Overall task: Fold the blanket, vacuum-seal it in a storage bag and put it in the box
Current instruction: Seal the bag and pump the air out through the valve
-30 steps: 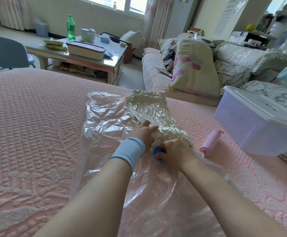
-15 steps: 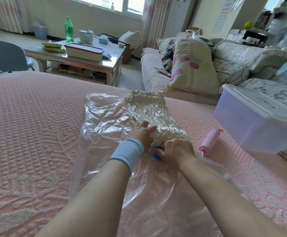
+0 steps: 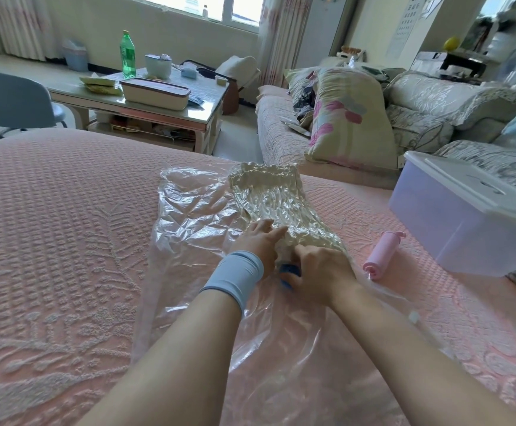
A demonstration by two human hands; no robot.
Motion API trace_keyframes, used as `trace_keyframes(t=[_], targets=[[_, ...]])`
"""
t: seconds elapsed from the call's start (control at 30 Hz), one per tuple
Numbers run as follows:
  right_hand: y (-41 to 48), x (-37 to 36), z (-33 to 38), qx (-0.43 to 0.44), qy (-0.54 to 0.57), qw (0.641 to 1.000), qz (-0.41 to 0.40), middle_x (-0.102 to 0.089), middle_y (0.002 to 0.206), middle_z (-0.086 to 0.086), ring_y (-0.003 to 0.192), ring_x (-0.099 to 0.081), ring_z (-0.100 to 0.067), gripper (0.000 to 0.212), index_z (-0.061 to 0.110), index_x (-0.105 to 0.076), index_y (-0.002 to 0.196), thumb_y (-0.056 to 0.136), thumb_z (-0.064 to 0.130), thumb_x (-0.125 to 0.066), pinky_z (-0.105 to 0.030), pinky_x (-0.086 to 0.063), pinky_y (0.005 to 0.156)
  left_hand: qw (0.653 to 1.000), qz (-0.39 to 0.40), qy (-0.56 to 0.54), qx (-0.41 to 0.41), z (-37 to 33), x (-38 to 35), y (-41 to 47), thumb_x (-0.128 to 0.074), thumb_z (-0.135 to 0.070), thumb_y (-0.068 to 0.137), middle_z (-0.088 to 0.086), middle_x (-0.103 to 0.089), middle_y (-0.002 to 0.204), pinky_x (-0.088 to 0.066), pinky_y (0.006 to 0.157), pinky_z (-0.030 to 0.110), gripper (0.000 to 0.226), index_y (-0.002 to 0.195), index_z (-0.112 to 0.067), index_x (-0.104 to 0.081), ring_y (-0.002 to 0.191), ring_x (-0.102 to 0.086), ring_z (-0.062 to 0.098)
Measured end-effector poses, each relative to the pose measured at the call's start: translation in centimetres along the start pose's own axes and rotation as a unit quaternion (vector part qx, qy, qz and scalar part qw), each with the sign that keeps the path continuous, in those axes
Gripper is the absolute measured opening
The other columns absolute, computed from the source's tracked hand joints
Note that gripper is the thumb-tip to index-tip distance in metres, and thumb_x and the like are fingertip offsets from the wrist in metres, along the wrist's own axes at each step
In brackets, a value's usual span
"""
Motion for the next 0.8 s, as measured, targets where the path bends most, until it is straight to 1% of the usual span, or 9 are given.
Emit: trace_keyframes(t=[0.1,0.17,0.23,0.33,0.4,0.47,0.57,0.7,0.8], targets=[[0.0,-0.6,0.3,0.045,0.023,0.998,0.041,-0.065,0.105,0.009,0.096,-0.066,-0.017,0.025,0.033,-0.067,0.108,0.085,0.041,-0.063,-0.029,-0.051,0.077,1.000,-0.001,0.009,0.000,0.0,-0.1,0.0,-0.052,-0.023,0.088,-0.012,-0.009,0.158,-0.019,0.115,0.057,0.075,0.146,-0.051,-0.014,0.146,-0.007,0.015],[0.0,-0.8,-0.2,0.017,0.020,0.999,0.042,-0.068,0.104,0.007,0.098,-0.065,-0.017,0.023,0.031,-0.070,0.103,0.085,0.045,-0.062,-0.028,-0.050,0.080,1.000,-0.002,0.003,0.003,0.1,0.0,0.0,-0.052,-0.020,0.089,-0.012,-0.009,0.159,-0.019,0.116,0.056,0.075,0.146,-0.050,-0.014,0.147,-0.007,0.015],[0.1,-1.2,-0.6,-0.013,-0.021,0.999,0.029,-0.071,0.099,0.002,0.096,-0.066,-0.020,0.039,0.026,-0.070,0.092,0.087,0.060,-0.053,-0.030,-0.048,0.078,1.000,-0.005,0.002,0.001,-0.1,0.1,-0.1,-0.052,-0.019,0.090,-0.012,-0.009,0.160,-0.018,0.116,0.054,0.076,0.147,-0.049,-0.013,0.147,-0.007,0.015],[0.2,-0.6,-0.5,-0.027,-0.054,0.998,-0.007,-0.071,0.094,0.000,0.091,-0.068,-0.023,0.053,0.025,-0.068,0.090,0.087,0.072,-0.044,-0.033,-0.043,0.072,1.000,-0.009,0.002,-0.006,-0.3,0.4,-0.5,-0.054,-0.019,0.090,-0.012,-0.007,0.161,-0.016,0.117,0.054,0.078,0.149,-0.046,-0.011,0.148,-0.006,0.015],[0.2,-0.2,-0.4,-0.007,-0.001,1.000,-0.011,-0.069,0.096,0.003,0.091,-0.068,-0.023,0.040,0.027,-0.064,0.095,0.083,0.064,-0.053,-0.033,-0.047,0.075,1.000,-0.008,0.005,-0.013,-0.4,0.6,-0.7,-0.057,-0.020,0.090,-0.010,-0.008,0.161,-0.015,0.118,0.054,0.077,0.149,-0.044,-0.014,0.148,-0.006,0.015],[0.0,-0.4,0.1,0.027,0.028,0.999,0.024,-0.067,0.102,0.007,0.096,-0.066,-0.020,0.029,0.031,-0.065,0.105,0.082,0.048,-0.062,-0.029,-0.048,0.077,1.000,-0.011,0.004,-0.011,-0.3,0.6,-0.7,-0.059,-0.023,0.089,-0.011,-0.008,0.161,-0.015,0.117,0.056,0.076,0.148,-0.044,-0.016,0.148,-0.008,0.015],[-0.2,-0.8,0.2,0.030,0.036,0.998,0.048,-0.065,0.107,0.006,0.101,-0.064,-0.019,0.030,0.033,-0.068,0.116,0.086,0.033,-0.065,-0.029,-0.052,0.082,1.000,-0.021,0.015,0.002,-0.3,0.6,-0.7,-0.058,-0.024,0.089,-0.015,-0.009,0.160,-0.009,0.116,0.062,0.074,0.146,-0.047,-0.016,0.148,-0.008,0.013],[-0.1,-0.7,0.3,0.025,0.000,0.999,0.029,-0.069,0.106,0.004,0.103,-0.064,-0.019,0.025,0.027,-0.069,0.109,0.086,0.036,-0.062,-0.030,-0.050,0.086,1.000,-0.021,0.011,0.004,-0.6,0.6,-0.9,-0.055,-0.016,0.090,-0.013,-0.007,0.160,-0.007,0.117,0.057,0.076,0.147,-0.046,-0.015,0.148,-0.006,0.013],[-0.1,-0.3,0.9,0.044,-0.007,0.999,0.015,-0.067,0.106,0.005,0.101,-0.064,-0.019,0.023,0.026,-0.068,0.108,0.087,0.036,-0.062,-0.032,-0.051,0.086,1.000,-0.019,0.014,0.004,-0.5,0.7,-1.0,-0.055,-0.027,0.092,-0.014,-0.004,0.161,-0.003,0.115,0.059,0.073,0.148,-0.047,-0.012,0.149,-0.002,0.012]])
Point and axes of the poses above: each hand's wrist, its own y-axis towards the middle knuckle, its own x-axis out of the back of the hand, z = x × y, the point moved 9 cm from there along y, towards the middle knuckle
